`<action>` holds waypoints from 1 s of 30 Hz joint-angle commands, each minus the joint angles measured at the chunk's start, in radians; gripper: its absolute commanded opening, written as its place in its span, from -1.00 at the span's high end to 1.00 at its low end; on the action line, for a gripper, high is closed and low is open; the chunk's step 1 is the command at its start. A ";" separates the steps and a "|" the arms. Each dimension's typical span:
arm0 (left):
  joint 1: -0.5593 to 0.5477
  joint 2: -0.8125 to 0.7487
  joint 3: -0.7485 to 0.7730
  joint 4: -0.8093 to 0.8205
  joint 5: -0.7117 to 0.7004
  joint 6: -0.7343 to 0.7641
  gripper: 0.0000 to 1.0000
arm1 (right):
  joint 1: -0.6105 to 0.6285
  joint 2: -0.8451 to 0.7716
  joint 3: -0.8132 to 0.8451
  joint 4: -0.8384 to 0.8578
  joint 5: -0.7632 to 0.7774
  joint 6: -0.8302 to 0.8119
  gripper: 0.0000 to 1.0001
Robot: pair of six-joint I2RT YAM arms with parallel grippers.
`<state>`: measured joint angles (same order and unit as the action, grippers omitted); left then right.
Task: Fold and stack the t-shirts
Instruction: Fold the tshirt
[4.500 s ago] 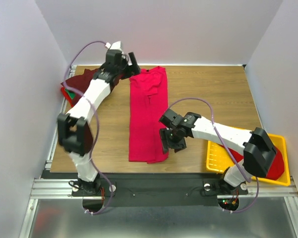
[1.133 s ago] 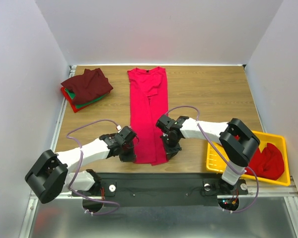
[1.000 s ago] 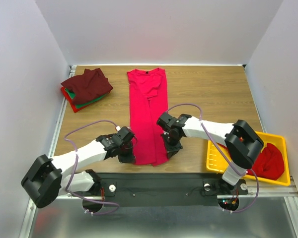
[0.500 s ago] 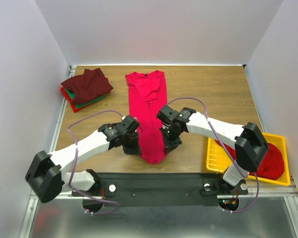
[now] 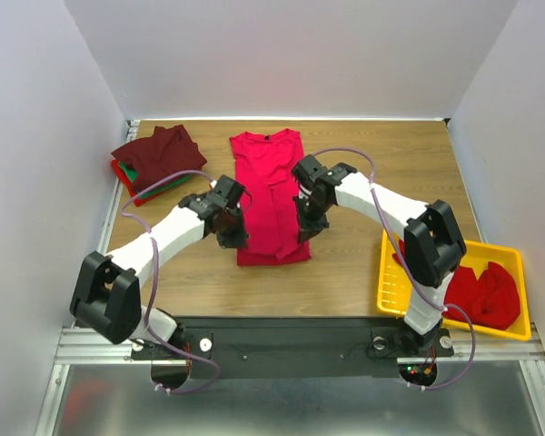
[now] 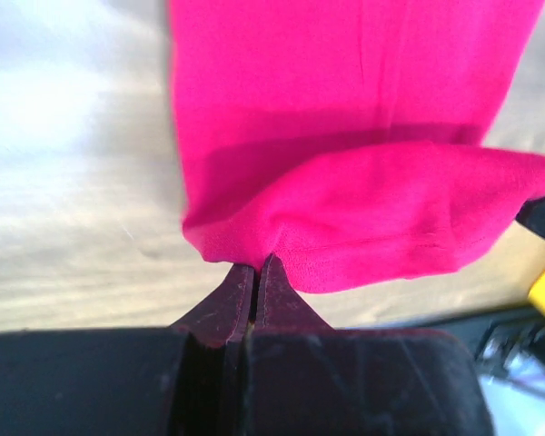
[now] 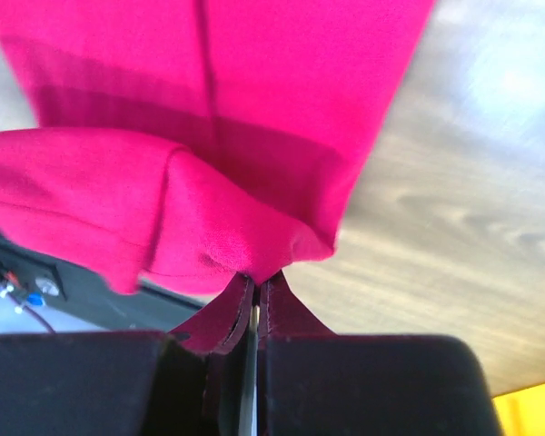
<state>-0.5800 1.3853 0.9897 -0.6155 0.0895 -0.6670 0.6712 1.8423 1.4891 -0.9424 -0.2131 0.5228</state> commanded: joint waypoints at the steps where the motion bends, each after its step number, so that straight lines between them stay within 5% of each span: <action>1: 0.045 0.064 0.096 0.056 -0.002 0.076 1.00 | -0.048 0.055 0.101 -0.004 0.009 -0.076 0.99; 30: 0.206 0.468 0.507 0.071 -0.014 0.265 1.00 | -0.219 0.436 0.566 -0.061 -0.003 -0.145 0.99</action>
<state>-0.3840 1.8465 1.4284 -0.5419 0.0814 -0.4454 0.4629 2.2753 1.9942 -0.9726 -0.2249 0.3946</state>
